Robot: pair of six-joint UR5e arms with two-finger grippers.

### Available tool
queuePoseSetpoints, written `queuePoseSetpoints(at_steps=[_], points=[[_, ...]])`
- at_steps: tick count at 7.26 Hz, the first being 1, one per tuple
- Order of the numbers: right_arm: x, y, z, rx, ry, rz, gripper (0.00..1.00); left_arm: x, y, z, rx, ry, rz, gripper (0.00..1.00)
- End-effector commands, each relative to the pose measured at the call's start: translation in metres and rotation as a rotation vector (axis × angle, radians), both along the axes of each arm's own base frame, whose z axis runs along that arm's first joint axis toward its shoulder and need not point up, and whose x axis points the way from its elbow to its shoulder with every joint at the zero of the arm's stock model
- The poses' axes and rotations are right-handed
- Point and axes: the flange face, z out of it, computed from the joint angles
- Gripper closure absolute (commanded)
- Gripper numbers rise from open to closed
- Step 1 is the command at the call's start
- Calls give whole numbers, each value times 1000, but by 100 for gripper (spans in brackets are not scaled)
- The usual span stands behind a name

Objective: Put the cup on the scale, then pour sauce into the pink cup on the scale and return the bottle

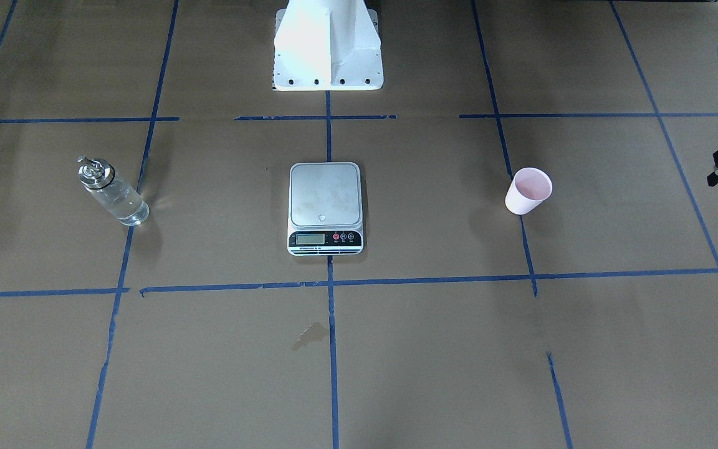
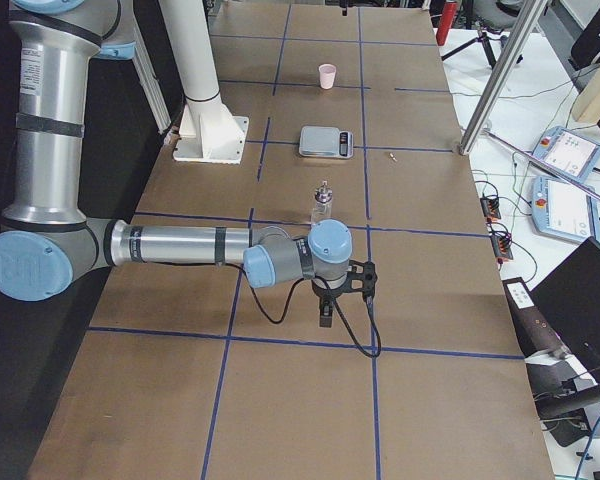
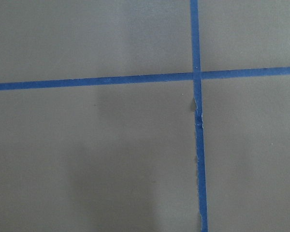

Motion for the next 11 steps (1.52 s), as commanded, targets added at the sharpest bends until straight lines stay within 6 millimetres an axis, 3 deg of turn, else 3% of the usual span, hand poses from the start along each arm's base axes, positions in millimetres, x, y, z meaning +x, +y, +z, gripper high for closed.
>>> queuePoseSetpoints(at_steps=[1, 2, 3, 5, 6, 8, 10, 11], points=[[-1, 0, -4, 8, -7, -3, 0, 74, -5, -40, -23, 84, -1, 0], [-2, 0, -7, 13, -16, -8, 0, 88, -10, -68, -37, 114, -24, 0], [-7, -2, -12, 18, -22, -15, 0, 107, 2, -94, -45, 140, -24, 0], [-15, -4, -16, 20, -36, -33, 0, 141, 9, -115, -140, 174, -48, 0], [-17, -3, -18, 14, -55, -37, 0, 145, 7, -105, -166, 162, -51, 0], [-18, -5, -24, 29, -65, -43, 0, 168, 15, -107, -197, 134, -90, 0], [-19, -8, -29, 41, -65, -45, 0, 217, 37, -98, -258, 75, -63, 0], [-20, -11, -32, 46, -67, -45, 0, 226, 40, -97, -255, 56, -77, 0]])
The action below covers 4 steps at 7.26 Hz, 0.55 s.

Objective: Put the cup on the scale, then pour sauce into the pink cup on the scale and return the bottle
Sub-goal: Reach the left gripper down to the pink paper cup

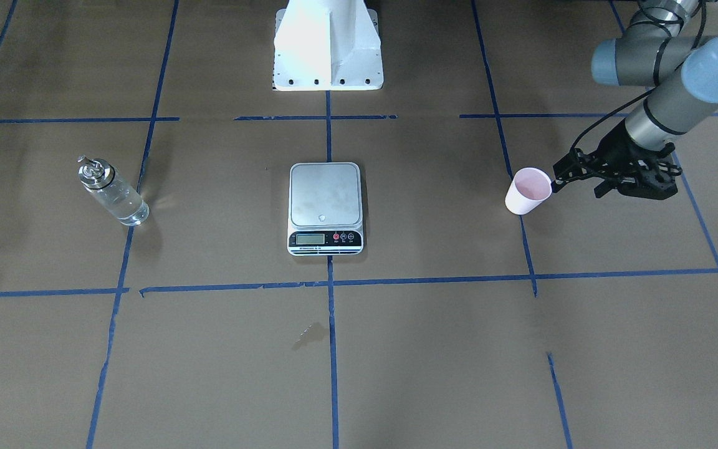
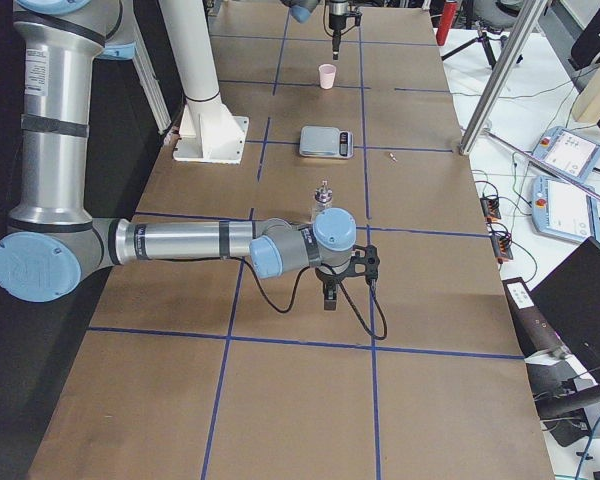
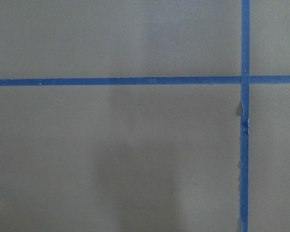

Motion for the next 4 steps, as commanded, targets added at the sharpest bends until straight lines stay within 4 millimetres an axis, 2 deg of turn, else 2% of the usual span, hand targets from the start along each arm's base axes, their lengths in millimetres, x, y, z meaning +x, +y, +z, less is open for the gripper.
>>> queuePoseSetpoints(at_steps=[1, 3, 4], points=[[-1, -3, -3, 7, -2, -1, 0, 20, 10, 2, -7, -27, 2, 0], [-1, -3, -3, 8, -2, -2, 0, 26, 13, 5, -12, -30, 14, 2], [-1, -3, -2, 8, -2, -3, 0, 40, 21, 6, -13, -33, 43, 7]])
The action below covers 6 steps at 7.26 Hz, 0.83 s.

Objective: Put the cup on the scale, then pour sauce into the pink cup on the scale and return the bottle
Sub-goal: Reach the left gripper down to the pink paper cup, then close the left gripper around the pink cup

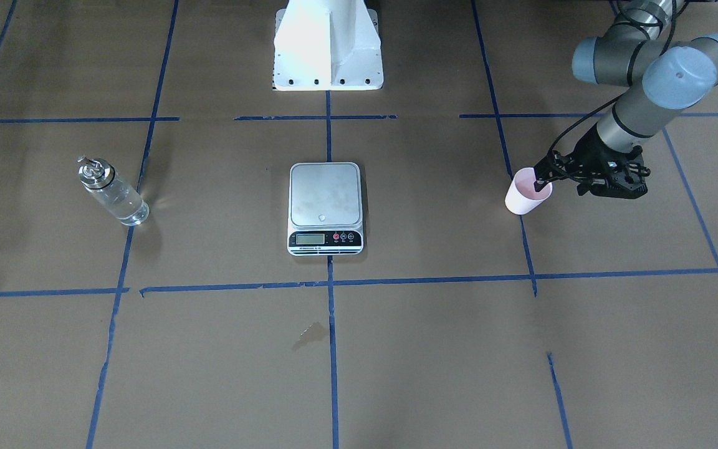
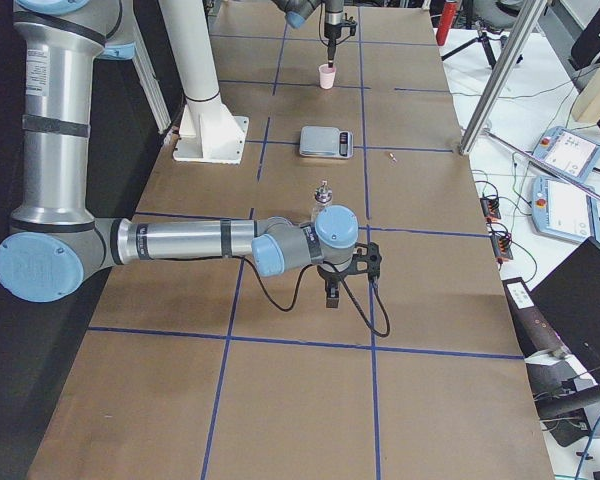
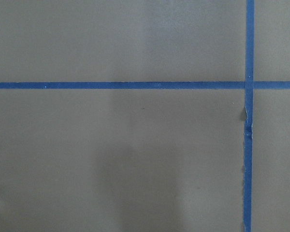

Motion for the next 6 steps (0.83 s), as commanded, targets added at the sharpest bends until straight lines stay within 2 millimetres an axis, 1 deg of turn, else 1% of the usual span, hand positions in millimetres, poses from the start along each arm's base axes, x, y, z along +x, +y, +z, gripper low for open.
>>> queuePoseSetpoints(at_steps=[1, 2, 3, 5, 6], points=[[0, 0, 1, 2, 2, -2, 0, 16, 9, 2, -4, -4, 33, 22], [0, 0, 1, 2, 2, -2, 0, 20, 12, 2, -5, -5, 41, 74], [0, 0, 1, 3, 3, -1, 0, 20, 12, 4, -8, -9, 42, 100], [-1, -2, -1, 6, 4, -4, 0, 18, 13, -9, 4, 3, 40, 100], [-2, -2, -2, 9, 3, -4, 0, 13, 10, -17, -10, -8, 30, 100]])
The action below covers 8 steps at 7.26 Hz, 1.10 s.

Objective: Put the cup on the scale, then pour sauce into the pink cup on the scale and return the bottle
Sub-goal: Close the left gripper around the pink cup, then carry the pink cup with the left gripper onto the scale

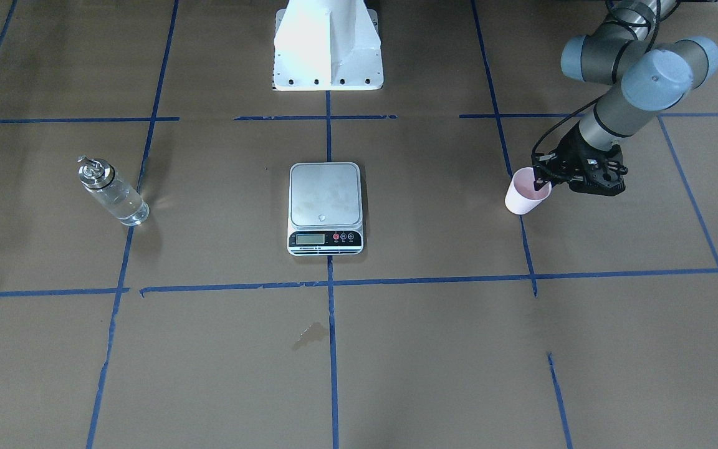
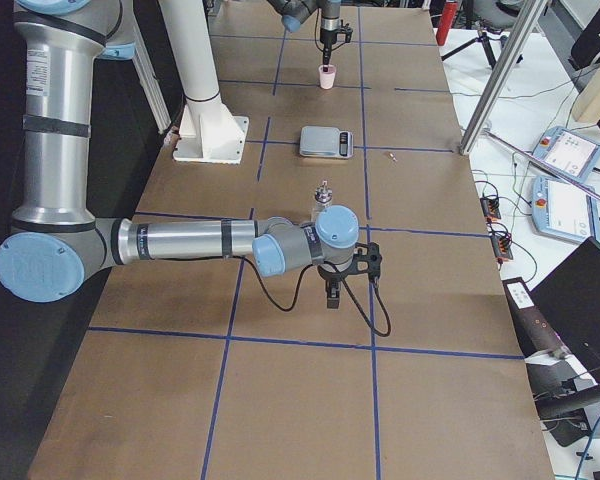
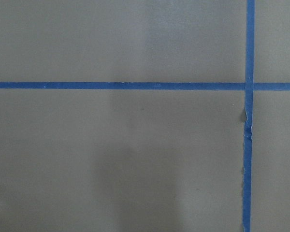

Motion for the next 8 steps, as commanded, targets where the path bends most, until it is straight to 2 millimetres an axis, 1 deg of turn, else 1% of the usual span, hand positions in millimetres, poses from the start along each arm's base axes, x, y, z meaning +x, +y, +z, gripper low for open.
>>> queuePoseSetpoints(at_steps=[1, 2, 3, 4, 5, 6, 7, 8], points=[[-1, -5, -6, 14, -2, -1, 0, 6, -15, -48, -40, -36, -13, 100], [-2, -7, -10, 19, -4, 1, 0, 27, -42, -121, -96, -52, -54, 100], [-4, -7, -16, 29, -6, -2, 0, 46, -55, -186, -146, -36, -99, 100], [-15, -8, -26, 32, -10, -12, 0, 76, -39, -225, -201, 6, -113, 100], [-25, -9, -32, 26, -13, -16, 0, 126, -18, -269, -258, 37, -106, 100], [-27, -8, -33, 29, -13, -22, 0, 158, -20, -298, -278, 56, -100, 100], [-29, -8, -33, 33, -5, -23, 0, 179, -12, -302, -277, 57, -74, 100], [-32, -8, -33, 34, 2, -27, 0, 191, -6, -303, -260, 71, -60, 100]])
